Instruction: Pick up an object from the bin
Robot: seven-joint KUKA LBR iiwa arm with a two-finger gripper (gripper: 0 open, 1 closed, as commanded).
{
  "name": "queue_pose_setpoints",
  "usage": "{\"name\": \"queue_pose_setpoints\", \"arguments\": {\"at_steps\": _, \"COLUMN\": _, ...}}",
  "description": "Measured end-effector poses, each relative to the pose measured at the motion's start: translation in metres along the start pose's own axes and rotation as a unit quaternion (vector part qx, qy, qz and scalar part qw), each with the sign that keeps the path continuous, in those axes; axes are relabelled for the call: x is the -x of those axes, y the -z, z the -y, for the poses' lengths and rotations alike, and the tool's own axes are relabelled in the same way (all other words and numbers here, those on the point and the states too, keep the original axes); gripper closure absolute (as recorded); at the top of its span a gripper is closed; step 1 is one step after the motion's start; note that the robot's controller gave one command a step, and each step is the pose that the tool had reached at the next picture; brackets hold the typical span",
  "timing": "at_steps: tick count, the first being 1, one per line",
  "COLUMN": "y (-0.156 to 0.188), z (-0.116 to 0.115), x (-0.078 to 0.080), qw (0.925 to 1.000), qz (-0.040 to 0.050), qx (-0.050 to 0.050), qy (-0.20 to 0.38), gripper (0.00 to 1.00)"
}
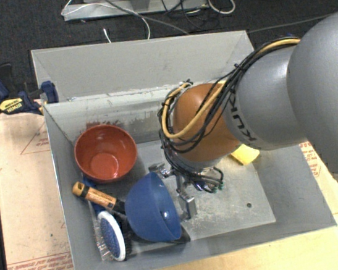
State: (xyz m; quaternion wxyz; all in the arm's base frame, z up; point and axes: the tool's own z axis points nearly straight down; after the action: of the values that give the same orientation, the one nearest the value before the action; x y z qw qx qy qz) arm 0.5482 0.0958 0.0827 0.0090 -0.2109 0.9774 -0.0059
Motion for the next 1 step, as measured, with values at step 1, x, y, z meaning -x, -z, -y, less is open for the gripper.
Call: {"name": "queue_pose_setpoints", "arguments": {"at_steps": 1, "y": -0.0121, "z": -0.0688, "x": 0.0309, "qw": 0.9996, "qz": 0.0007, "qx": -0.002, "qy": 0.027, "gripper": 0.00}}
